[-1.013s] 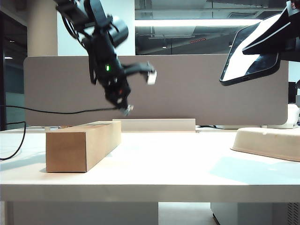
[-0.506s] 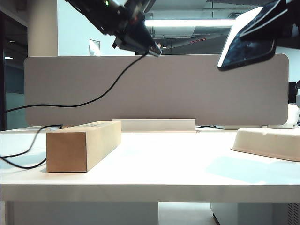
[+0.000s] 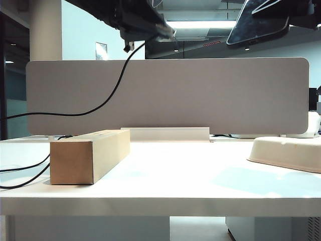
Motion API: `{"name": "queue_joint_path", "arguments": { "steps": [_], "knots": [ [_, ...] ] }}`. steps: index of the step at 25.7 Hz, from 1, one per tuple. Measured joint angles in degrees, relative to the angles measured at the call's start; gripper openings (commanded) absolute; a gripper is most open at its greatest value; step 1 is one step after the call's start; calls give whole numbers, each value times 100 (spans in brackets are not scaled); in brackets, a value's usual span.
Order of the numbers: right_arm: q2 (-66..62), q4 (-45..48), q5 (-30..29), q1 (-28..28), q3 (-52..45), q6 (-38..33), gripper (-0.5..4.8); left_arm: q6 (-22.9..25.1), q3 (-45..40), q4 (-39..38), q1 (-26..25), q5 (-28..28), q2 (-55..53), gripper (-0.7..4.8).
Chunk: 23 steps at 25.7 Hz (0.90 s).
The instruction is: Pick up the charging cable and the phone, plug the charging cable into the charging port on the phone, and finally place them back on the table.
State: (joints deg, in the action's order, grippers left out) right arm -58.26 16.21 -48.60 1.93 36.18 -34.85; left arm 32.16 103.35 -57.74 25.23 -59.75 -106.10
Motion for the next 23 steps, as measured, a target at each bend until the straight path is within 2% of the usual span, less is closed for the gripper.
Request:
{"name": "queue_joint_path", "arguments": {
  "steps": [2, 4, 6, 14, 23],
  "knots": [
    [0, 151, -2, 4, 0, -144, -5, 111, 0, -96, 0, -402, 0, -6],
    [0, 577, -4, 13, 0, -470, -5, 151, 0, -127, 0, -1097, 7, -6],
    [0, 1021, -4, 20, 0, -756, -6, 155, 0, -136, 0, -1432, 22, -6],
    [0, 2050, 149, 55, 0, -1386, -5, 538, 0, -442, 118, -1899, 26, -6],
    [-2, 2315, 468, 590, 0, -1460, -6, 848, 0, -654, 494, -1937, 26, -6]
  ]
}}
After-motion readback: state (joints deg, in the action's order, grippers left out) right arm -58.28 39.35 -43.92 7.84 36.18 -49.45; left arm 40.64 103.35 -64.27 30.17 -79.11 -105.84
